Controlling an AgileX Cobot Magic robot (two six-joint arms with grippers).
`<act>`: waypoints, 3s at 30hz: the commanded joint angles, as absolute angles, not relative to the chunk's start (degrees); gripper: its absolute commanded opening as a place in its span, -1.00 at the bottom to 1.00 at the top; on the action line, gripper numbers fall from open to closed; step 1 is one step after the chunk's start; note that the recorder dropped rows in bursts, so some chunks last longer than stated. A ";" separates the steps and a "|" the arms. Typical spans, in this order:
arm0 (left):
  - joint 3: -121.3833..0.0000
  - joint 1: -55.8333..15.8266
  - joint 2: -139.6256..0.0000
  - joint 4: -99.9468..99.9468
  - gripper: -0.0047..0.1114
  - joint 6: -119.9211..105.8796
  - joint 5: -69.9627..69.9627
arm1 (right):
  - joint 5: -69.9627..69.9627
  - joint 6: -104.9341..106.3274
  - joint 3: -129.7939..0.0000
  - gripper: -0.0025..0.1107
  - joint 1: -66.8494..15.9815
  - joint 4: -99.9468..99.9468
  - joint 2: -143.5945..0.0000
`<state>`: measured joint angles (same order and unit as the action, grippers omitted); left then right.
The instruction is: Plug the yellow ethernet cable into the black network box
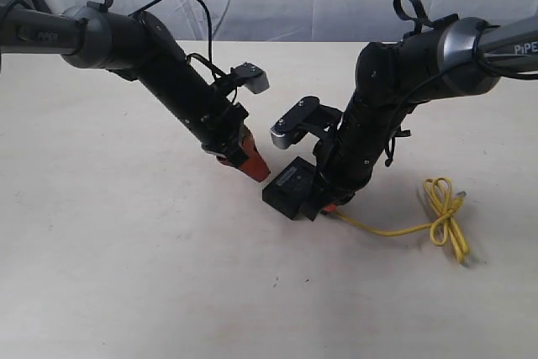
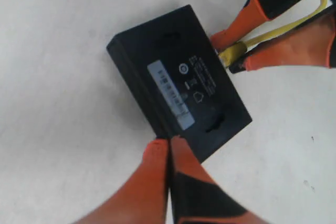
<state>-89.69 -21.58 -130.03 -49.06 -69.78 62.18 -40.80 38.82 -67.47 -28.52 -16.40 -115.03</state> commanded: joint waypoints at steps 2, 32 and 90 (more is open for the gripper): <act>-89.90 -19.68 -128.81 -45.38 -0.92 -65.28 63.02 | -41.15 38.95 -67.72 -0.97 -28.65 -14.15 -114.49; -69.19 -8.79 -92.03 -17.84 -0.92 -28.04 52.24 | -51.07 14.57 -67.72 -0.95 -19.91 4.27 -97.41; -20.46 -5.55 -12.64 -12.34 -0.92 -16.49 7.18 | -4.09 13.15 -21.48 -0.96 -3.42 -3.26 -23.96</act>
<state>-20.90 -5.64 -13.96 -11.76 -16.74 8.39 -5.39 13.05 -22.82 -3.18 -3.12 -26.20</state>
